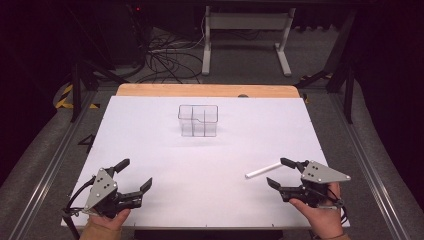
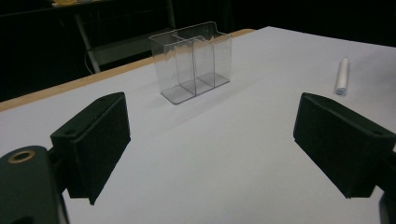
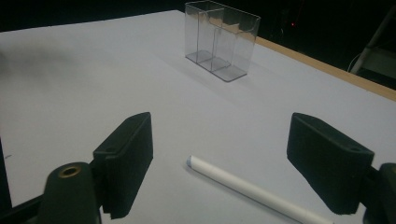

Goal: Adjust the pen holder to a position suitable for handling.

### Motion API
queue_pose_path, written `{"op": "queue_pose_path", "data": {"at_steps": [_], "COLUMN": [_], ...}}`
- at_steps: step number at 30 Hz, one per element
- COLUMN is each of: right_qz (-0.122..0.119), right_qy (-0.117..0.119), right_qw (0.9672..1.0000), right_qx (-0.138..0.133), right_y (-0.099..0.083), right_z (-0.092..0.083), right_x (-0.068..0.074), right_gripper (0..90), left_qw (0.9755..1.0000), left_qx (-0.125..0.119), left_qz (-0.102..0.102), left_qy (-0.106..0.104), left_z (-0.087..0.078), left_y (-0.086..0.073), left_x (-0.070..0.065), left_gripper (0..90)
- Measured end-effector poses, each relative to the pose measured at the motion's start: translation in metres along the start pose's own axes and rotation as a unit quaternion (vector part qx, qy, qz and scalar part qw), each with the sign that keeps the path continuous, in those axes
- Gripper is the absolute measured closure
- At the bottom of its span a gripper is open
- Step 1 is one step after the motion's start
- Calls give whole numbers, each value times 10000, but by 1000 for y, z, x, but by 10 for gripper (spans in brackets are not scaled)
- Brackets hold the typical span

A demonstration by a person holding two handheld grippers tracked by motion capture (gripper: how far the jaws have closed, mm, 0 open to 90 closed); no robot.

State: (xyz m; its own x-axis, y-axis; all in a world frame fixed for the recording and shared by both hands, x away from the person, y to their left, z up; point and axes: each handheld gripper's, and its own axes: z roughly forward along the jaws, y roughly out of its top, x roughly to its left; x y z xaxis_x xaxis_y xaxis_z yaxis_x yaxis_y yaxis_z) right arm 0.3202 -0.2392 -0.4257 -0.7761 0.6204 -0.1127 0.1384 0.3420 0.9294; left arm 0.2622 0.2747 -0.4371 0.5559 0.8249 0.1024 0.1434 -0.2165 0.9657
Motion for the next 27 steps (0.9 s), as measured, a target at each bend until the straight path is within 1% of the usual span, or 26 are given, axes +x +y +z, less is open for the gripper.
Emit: {"op": "queue_pose_path", "data": {"at_steps": [3, 5, 9, 12, 14, 17, 19, 21, 22, 24, 25, 27], "right_qz": [13, 12, -12, -56, -52, -108, -119, -88, -156, -168, -197, -230], "right_qy": [13, 13, 26, 49, 63, 93, 132, 155, 183, 210, 250, 297], "right_qw": [10000, 10000, 10000, 10000, 10000, 9999, 9998, 9998, 9997, 9996, 9995, 9993], "right_qx": [-19, -22, -43, -44, -35, -47, -41, -50, -32, -15, 6, 26], "right_y": [1, 1, 2, 5, 6, 10, 12, 14, 18, 21, 26, 32], "right_z": [0, -1, -1, 1, 1, 3, 5, 6, 8, 10, 14, 18], "right_x": [0, 0, 0, 0, 0, 0, 1, 1, 0, 0, 0, -1], "right_gripper": [235, 237, 241, 248, 250, 258, 263, 263, 263, 263, 263, 263], "left_qw": [10000, 9998, 9998, 10000, 10000, 10000, 10000, 10000, 10000, 10000, 10000, 10000], "left_qx": [-21, -31, -54, -22, -12, -21, -34, -34, -36, -22, -17, -30], "left_qz": [-54, -151, -183, -48, -33, -50, -15, -27, -46, -40, -36, -22], "left_qy": [-40, -81, -77, -17, -6, 16, 14, 26, 20, 13, 10, 22], "left_z": [0, 0, -1, -1, -1, -1, -1, -2, -1, -1, -1, -1], "left_y": [0, 0, 0, 0, 0, 0, 0, 0, 0, 0, 0, 0], "left_x": [1, 1, 2, 1, 1, 1, 1, 1, 1, 1, 1, 0], "left_gripper": [117, 118, 120, 124, 124, 125, 125, 125, 126, 126, 126, 126]}}
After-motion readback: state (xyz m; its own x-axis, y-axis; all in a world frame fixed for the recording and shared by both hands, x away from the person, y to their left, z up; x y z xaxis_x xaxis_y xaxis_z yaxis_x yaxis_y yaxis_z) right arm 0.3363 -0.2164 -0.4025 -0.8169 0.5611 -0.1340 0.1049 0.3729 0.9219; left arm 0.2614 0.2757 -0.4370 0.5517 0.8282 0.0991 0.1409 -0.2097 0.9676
